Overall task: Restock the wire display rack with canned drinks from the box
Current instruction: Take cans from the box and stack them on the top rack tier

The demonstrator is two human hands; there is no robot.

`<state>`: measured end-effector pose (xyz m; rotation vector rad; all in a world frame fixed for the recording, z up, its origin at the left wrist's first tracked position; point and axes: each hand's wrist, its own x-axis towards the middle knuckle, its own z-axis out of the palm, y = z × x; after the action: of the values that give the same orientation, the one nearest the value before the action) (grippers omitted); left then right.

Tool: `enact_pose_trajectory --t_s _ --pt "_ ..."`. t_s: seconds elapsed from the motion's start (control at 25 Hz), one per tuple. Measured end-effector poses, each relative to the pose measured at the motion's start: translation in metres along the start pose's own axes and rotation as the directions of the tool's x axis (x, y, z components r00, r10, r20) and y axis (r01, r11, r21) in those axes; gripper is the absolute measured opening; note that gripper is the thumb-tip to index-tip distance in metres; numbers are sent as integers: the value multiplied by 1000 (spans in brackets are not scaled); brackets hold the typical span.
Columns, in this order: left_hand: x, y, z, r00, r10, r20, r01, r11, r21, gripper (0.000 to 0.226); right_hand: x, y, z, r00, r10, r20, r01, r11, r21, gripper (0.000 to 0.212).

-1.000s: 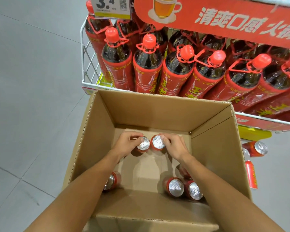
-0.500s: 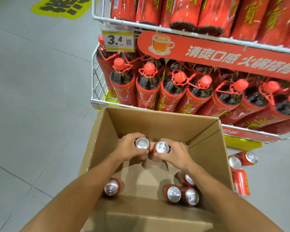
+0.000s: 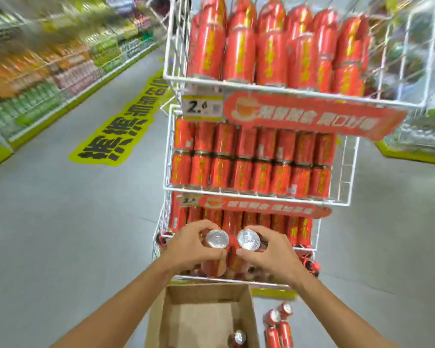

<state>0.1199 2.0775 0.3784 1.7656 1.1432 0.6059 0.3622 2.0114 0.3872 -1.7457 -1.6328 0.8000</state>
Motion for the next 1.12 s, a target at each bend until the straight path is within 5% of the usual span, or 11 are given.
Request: enact_pose_trajectory --t_s 0.2,0.52,0.6,0.8,0.92,1.04,1.12 --pt "33 239 -82 973 228 -28 -228 973 25 39 13 -151 -180 981 -105 -161 106 994 -2 54" --pt "130 440 -99 933 340 -121 -348 936 -55 30 80 -221 -386 920 -260 -295 262 965 -35 29" --pt "163 457 -92 943 320 -91 -321 947 -5 30 104 -213 -413 927 -261 -269 249 965 -77 17" --pt "240 453 -62 961 240 -137 -222 966 130 39 164 -173 -437 965 -218 -144 205 973 -103 41" --pt "257 440 -55 958 225 -178 -185 958 219 27 185 -154 -431 979 -188 -74 175 974 -147 30" --pt "264 437 -48 953 264 -148 -203 921 332 21 205 -136 -428 987 -148 -66 135 975 -177 61" --pt "265 437 -43 953 273 -129 -200 890 410 26 214 -124 -424 988 -137 -72 120 971 -204 57"
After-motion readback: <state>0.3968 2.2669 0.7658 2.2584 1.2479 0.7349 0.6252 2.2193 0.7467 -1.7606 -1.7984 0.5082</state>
